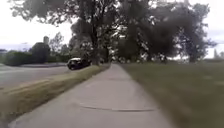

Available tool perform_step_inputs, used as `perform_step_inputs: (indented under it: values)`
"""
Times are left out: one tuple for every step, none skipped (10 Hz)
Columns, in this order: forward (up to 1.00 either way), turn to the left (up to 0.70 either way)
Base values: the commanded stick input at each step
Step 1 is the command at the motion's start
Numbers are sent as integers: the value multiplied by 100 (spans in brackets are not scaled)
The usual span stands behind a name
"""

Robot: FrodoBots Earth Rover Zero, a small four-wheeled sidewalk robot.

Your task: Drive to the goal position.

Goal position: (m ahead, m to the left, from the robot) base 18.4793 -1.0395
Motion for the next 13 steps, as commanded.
perform_step_inputs:
  values:
    - [100,0]
    - [100,0]
    - [100,0]
    - [100,0]
    - [100,0]
    - [100,0]
    - [100,0]
    - [100,0]
    - [100,0]
    - [100,0]
    - [100,0]
    - [100,0]
    - [100,0]
